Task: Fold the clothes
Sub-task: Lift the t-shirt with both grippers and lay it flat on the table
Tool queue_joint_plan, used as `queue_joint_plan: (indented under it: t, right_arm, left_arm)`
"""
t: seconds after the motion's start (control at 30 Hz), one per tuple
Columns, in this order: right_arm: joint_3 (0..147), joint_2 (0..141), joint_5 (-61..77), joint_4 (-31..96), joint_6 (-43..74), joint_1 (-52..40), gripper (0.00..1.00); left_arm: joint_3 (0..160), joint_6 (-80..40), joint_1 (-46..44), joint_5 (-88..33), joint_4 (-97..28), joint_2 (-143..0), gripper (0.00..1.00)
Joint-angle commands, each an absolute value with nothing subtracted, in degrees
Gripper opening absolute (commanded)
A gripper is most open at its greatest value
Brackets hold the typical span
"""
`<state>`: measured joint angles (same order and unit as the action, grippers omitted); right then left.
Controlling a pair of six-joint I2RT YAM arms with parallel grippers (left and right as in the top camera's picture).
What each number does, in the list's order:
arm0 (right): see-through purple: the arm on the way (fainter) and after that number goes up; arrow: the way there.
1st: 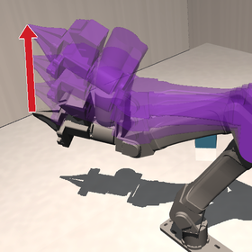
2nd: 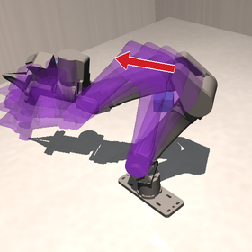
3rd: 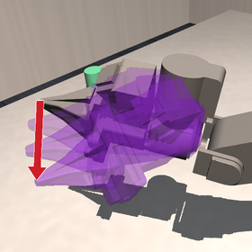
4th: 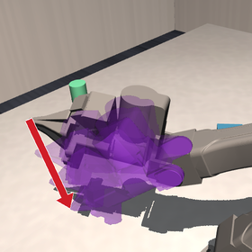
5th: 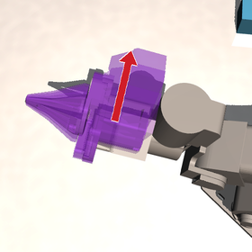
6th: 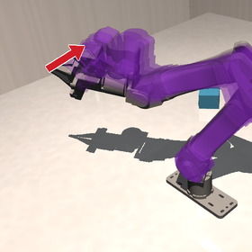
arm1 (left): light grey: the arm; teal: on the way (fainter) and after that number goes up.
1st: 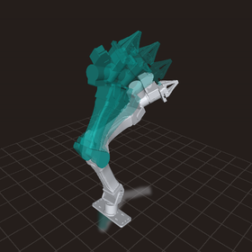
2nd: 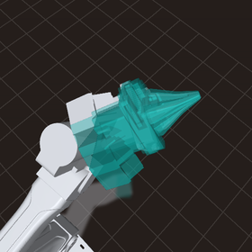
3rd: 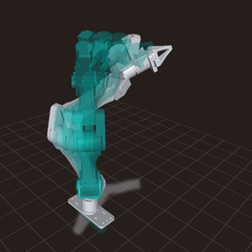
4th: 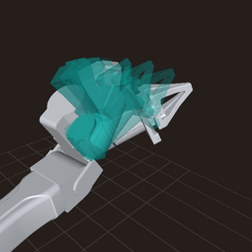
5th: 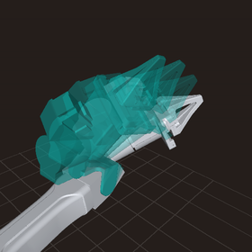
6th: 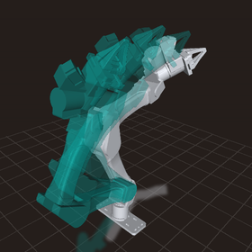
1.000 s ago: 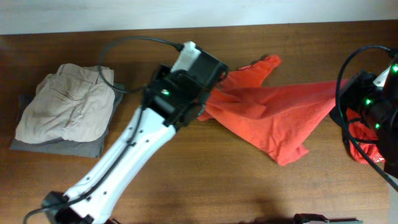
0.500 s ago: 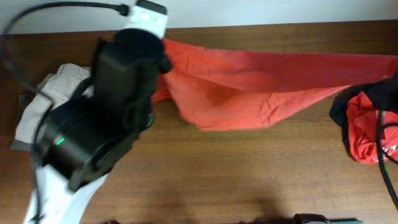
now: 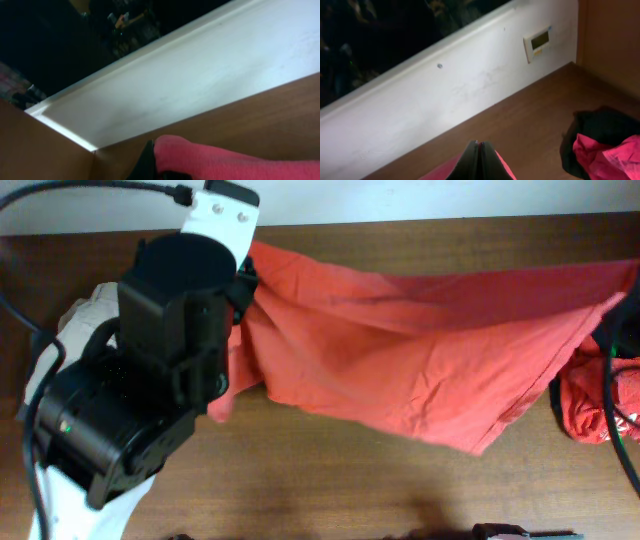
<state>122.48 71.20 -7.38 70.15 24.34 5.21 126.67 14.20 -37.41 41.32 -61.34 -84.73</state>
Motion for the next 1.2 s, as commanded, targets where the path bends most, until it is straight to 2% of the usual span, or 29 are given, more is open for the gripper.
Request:
queue_joint_plan:
  t: [0.0, 0.23, 0.4, 0.5, 0.63, 0.73, 0.97, 1.07, 1.17]
  right_arm:
    - [123.1, 76.6, -6.6, 68.7, 24.0, 5.3, 0.04]
    - [123.1, 88.3, -1.1, 57.4, 18.7, 5.3, 0.04]
    - [123.1, 92.7, 2.9, 41.3, 11.8, 5.3, 0.04]
    - [124.2, 92.0, 1.4, 40.1, 10.7, 5.4, 0.04]
    - [125.1, 90.8, -2.1, 42.3, 9.2, 5.4, 0.04]
    - [125.1, 90.7, -2.7, 49.0, 8.9, 5.4, 0.04]
    - [125.0, 92.0, -2.6, 64.3, 8.1, 5.3, 0.04]
    - [124.3, 93.1, -2.6, 71.2, 8.1, 5.3, 0.04]
    - [122.3, 94.0, -2.1, 77.5, 8.1, 5.3, 0.04]
  left_arm:
    - [127.6, 19.3, -34.2, 36.4, -57.7, -88.5, 0.0]
    - [127.6, 23.8, -23.7, 26.5, -43.0, -99.7, 0.0]
    - [128.2, 31.9, -21.6, 28.2, -22.2, -103.9, 0.03]
    - [132.9, 33.5, -21.6, 27.2, -22.3, -103.6, 0.04]
    - [139.5, 33.5, -21.6, 23.7, -30.0, -103.5, 0.04]
    - [141.9, 33.5, -22.0, 23.3, -40.2, -103.5, 0.05]
    - [140.7, 27.8, -22.6, 22.0, -65.5, -105.0, 0.21]
    - [139.6, 27.7, -22.6, 19.9, -73.9, -106.7, 0.33]
    - [139.5, 27.7, -22.6, 19.4, -79.9, -108.1, 0.34]
